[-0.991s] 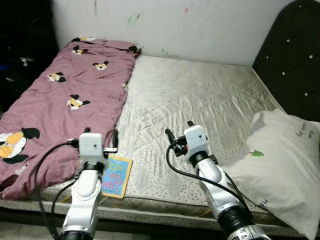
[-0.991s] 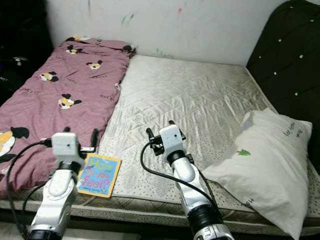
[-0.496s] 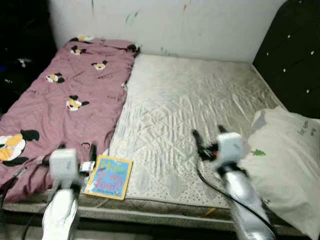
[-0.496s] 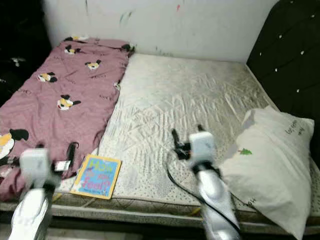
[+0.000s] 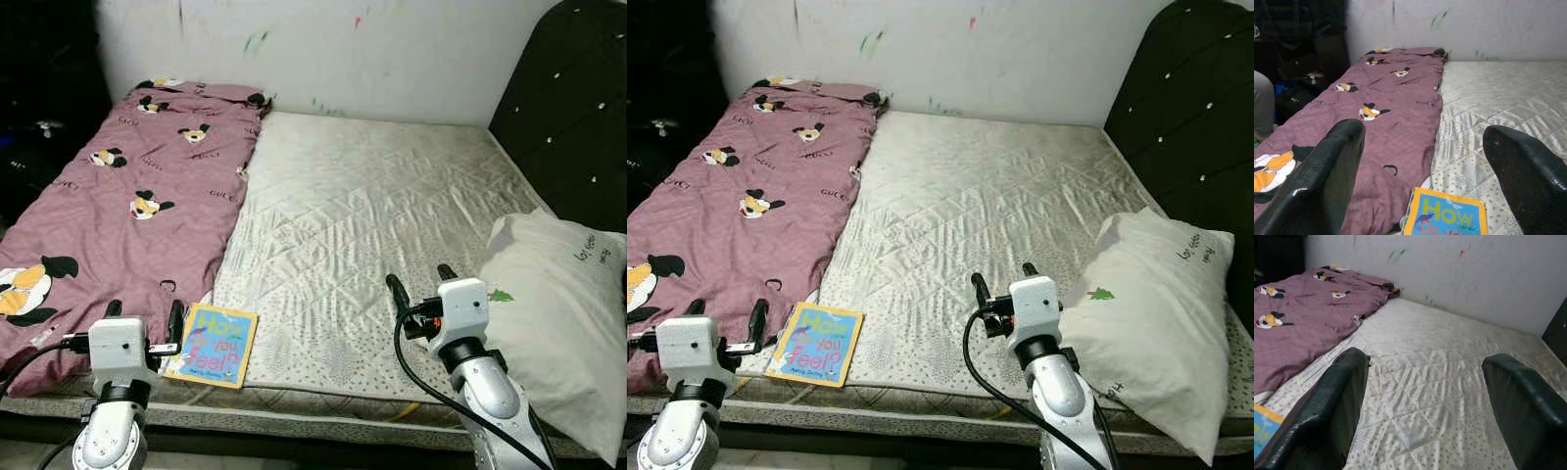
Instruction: Clean up the room
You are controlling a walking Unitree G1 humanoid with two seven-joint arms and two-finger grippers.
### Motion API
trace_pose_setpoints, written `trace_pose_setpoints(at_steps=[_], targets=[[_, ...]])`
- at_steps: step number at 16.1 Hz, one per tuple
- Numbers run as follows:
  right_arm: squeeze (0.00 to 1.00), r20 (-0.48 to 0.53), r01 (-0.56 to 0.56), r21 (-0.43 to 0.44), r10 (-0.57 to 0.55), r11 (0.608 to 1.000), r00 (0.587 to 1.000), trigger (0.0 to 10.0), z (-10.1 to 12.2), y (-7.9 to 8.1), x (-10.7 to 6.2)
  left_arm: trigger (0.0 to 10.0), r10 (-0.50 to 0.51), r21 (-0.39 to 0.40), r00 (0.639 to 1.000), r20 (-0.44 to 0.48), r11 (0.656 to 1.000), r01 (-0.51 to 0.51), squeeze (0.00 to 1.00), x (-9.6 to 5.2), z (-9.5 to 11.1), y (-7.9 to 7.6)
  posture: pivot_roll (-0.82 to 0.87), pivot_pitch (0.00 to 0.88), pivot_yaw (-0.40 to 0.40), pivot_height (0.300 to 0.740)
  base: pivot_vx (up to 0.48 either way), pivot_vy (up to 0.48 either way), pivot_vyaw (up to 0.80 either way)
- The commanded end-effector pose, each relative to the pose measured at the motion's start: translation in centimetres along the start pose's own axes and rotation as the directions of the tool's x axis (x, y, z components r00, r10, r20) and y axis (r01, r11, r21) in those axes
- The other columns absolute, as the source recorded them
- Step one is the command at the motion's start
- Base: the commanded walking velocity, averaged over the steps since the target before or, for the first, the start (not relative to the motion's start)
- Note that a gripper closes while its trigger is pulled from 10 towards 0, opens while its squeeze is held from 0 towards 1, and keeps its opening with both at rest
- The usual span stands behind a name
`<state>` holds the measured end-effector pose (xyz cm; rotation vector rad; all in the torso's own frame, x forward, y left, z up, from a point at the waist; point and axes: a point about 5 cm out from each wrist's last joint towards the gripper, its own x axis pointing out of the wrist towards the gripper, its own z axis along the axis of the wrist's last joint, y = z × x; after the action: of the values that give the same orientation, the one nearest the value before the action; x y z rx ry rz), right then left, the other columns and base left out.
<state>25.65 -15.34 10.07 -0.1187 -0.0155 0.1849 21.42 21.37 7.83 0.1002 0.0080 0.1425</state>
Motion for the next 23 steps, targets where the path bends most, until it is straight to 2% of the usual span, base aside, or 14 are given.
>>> trace_pose_setpoints(at_steps=[1, 9, 16, 20, 23], targets=[[0.00, -0.001, 0.008, -0.010, -0.008, 1.000, 1.000, 10.0, 0.3, -0.1, -0.1, 10.0, -0.010, 0.008, 1.000, 0.010, 1.000, 0.010, 0.00, 0.3, 0.4, -0.1, 0.00, 0.000, -0.043, 0.740, 0.000, 0.000, 0.00], [0.00, -0.010, 0.019, 0.001, -0.019, 1.000, 1.000, 10.0, 0.8, 0.0, 0.7, 10.0, -0.012, 0.000, 1.000, 0.016, 1.000, 0.012, 0.00, 0.7, 0.7, -0.5, 0.00, 0.002, -0.054, 0.740, 0.000, 0.000, -0.80], [0.00, 0.003, -0.004, -0.029, 0.004, 1.000, 1.000, 10.0, 1.0, 0.6, 0.8, 10.0, -0.033, 0.005, 0.999, 0.002, 0.999, 0.033, 0.00, 0.8, 0.5, -0.9, 0.00, 0.009, -0.052, 0.740, 0.000, 0.000, 0.00], [0.00, 0.003, -0.015, -0.035, 0.015, 0.999, 1.000, 10.0, 1.0, 0.8, 0.9, 10.0, -0.035, 0.009, 0.999, 0.002, 0.999, 0.035, 0.00, 0.9, 0.5, -0.9, 0.00, 0.011, -0.054, 0.740, 0.000, -0.242, 0.80], [0.00, -0.001, -0.009, -0.027, 0.009, 1.000, 1.000, 10.0, 0.9, 0.7, 1.0, 10.0, -0.038, 0.012, 0.999, 0.001, 0.999, 0.038, 0.00, 0.9, 0.5, -0.9, 0.00, 0.011, -0.054, 0.740, 0.000, -0.264, 0.00]])
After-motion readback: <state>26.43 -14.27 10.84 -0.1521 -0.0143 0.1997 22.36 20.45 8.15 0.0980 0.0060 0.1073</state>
